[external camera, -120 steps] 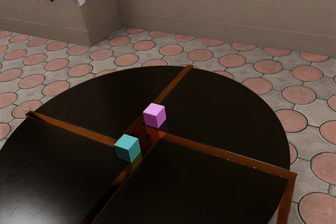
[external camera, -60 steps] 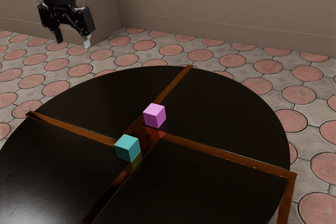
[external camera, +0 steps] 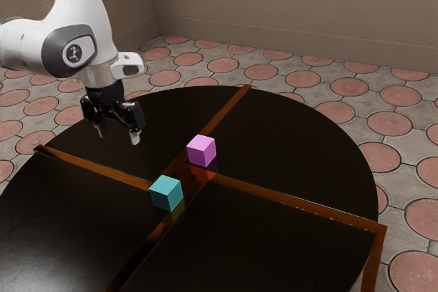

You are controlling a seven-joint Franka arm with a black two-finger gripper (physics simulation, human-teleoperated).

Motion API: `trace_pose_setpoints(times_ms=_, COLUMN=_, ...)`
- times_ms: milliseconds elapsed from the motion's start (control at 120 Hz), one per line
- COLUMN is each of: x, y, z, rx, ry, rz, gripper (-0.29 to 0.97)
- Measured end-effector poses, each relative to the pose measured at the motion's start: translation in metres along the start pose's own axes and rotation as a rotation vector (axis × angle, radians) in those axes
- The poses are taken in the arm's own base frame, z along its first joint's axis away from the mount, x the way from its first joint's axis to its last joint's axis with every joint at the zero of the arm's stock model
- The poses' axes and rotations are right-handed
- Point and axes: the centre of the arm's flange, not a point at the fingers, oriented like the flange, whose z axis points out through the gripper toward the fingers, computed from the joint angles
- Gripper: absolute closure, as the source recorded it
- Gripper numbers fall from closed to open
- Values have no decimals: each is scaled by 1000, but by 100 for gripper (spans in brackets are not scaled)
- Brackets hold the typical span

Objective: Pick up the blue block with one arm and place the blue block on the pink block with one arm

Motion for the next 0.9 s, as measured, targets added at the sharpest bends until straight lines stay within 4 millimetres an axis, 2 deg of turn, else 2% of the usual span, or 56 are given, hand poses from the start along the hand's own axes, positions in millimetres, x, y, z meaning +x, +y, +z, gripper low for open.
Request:
trace_pose_setpoints(times_ms=192, x=25, y=2, z=42, rx=34, ry=37, rz=19, gripper=0)
trace_pose_setpoints(times_ms=408, x=43, y=4, z=71, rx=46, ry=73, rz=44, gripper=0)
trace_pose_setpoints(times_ms=708, x=55, y=7, z=125, rx=53, ry=72, rz=75, gripper=0)
trace_pose_setpoints(times_ms=900, x=62, y=8, z=147, rx=57, ry=80, rz=87, gripper=0)
